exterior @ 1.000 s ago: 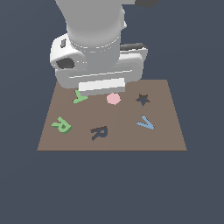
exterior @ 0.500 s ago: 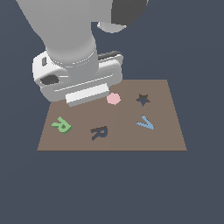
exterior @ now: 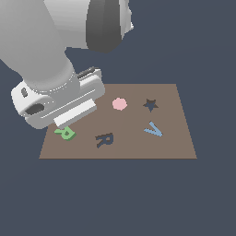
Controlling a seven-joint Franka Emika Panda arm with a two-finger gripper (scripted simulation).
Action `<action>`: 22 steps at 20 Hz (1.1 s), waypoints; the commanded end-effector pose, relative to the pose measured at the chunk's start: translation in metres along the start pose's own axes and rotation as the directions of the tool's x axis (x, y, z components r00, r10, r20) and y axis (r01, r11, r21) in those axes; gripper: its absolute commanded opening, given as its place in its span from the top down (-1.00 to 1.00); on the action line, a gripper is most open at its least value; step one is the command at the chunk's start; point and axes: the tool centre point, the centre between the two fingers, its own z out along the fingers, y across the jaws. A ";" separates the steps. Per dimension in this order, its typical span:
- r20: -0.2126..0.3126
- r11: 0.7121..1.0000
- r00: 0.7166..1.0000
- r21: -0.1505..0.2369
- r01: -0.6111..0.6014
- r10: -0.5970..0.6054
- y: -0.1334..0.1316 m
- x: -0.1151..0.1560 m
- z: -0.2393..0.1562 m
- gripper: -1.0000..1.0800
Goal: Insert a designated object into the corresponding slot on a board.
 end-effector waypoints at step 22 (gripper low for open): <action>-0.001 0.953 0.954 -0.013 0.301 -0.301 0.066 0.013 0.030 -0.92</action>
